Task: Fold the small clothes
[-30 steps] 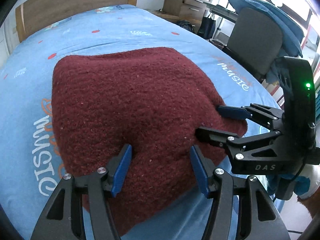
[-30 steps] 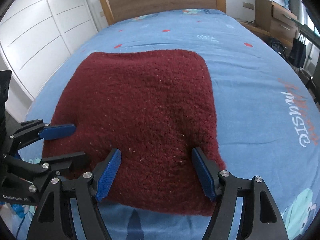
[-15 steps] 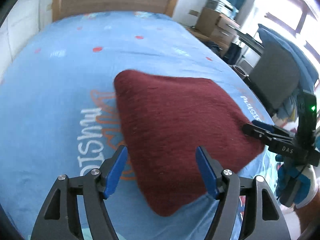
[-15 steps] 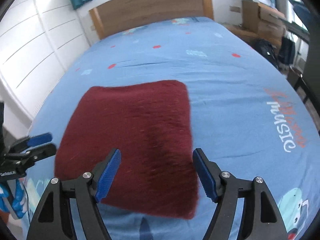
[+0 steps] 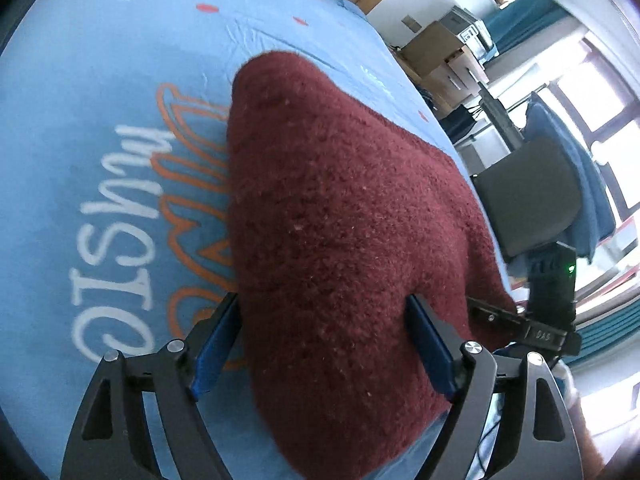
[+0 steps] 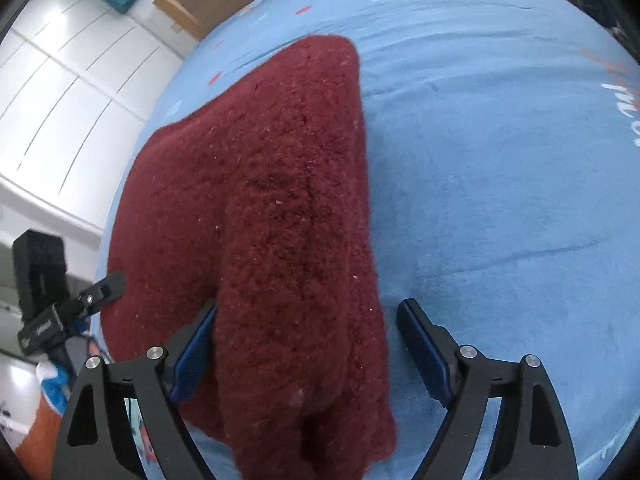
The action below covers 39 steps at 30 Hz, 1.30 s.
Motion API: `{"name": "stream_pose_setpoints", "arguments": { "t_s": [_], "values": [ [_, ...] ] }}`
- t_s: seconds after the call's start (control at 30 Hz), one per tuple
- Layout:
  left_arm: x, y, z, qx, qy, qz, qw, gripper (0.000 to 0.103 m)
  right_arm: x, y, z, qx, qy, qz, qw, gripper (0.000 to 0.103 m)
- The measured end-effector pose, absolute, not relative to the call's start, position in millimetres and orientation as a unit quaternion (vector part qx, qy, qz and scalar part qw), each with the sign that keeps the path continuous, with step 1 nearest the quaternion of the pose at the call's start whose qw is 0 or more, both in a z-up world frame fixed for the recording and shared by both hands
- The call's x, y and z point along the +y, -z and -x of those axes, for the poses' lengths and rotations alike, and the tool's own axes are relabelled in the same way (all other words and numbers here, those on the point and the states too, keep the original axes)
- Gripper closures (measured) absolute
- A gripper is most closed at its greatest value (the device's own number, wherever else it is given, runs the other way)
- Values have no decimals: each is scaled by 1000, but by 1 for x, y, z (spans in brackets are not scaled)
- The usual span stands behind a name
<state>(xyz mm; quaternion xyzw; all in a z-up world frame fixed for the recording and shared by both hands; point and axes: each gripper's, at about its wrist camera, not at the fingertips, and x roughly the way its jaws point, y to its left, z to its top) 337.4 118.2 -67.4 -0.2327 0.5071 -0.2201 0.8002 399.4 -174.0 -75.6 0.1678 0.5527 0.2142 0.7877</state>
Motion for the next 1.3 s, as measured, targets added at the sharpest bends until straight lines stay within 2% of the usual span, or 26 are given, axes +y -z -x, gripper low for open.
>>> {"name": "stream_pose_setpoints", "arguments": {
  "t_s": [0.1, 0.13, 0.17, 0.27, 0.57, 0.9, 1.07, 1.13, 1.2, 1.3],
  "values": [
    [120, 65, -344, 510, 232, 229, 796, 36, -179, 82, -409, 556, -230, -180, 778, 18],
    [121, 63, -346, 508, 237, 228, 796, 38, -181, 83, -410, 556, -236, -184, 775, 23],
    [122, 61, -347, 508, 241, 229, 795, 42, -184, 85, -413, 556, -242, -188, 773, 38],
    [126, 58, -350, 506, 251, 229, 792, 48, -181, 87, -416, 554, -265, -190, 766, 49],
    [139, 34, -349, 483, 287, 264, 784, 57, -186, 69, -399, 518, -281, -203, 782, 61],
    [210, -22, -320, 451, 264, 221, 823, 57, -133, 30, -392, 480, -358, -186, 779, 62],
    [245, -11, -307, 471, 221, 206, 829, 56, -90, 42, -389, 486, -380, -189, 764, 62],
    [256, 9, -303, 497, 193, 194, 824, 53, -75, 53, -390, 497, -376, -183, 760, 61],
    [264, 29, -298, 518, 168, 186, 818, 42, -70, 66, -392, 515, -359, -176, 758, 58],
    [277, 38, -286, 511, 173, 221, 813, 34, -82, 82, -399, 533, -342, -188, 751, 48]
  ]
}}
